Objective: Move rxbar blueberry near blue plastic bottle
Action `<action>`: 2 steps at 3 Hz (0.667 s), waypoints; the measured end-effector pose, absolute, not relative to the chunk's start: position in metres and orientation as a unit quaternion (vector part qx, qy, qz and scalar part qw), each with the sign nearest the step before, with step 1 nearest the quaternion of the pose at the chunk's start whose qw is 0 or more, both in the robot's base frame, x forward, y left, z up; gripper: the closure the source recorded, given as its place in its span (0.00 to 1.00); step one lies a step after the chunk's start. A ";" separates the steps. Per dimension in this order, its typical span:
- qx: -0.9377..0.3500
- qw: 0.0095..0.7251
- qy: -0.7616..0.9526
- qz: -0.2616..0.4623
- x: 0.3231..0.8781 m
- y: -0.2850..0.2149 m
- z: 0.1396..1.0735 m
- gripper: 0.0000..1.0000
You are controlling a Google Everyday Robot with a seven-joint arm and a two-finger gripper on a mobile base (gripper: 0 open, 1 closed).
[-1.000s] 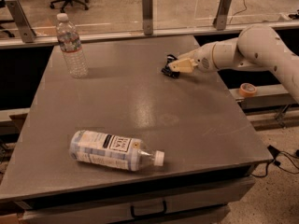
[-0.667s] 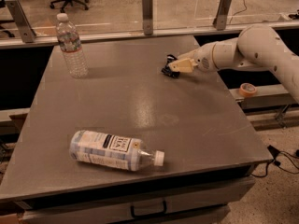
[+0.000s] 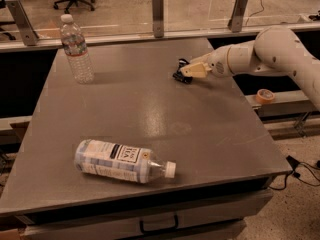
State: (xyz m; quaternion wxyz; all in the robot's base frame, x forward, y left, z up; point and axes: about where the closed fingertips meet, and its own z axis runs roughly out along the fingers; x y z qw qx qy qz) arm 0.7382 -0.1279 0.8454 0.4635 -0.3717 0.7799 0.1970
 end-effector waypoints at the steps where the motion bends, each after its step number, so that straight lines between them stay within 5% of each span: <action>1: -0.372 0.464 0.780 0.197 0.738 -0.128 0.846 1.00; 2: -0.372 0.463 0.780 0.197 0.738 -0.128 0.846 0.82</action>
Offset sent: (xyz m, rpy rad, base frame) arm 0.0000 0.0000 0.0001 0.0000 0.0000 0.0000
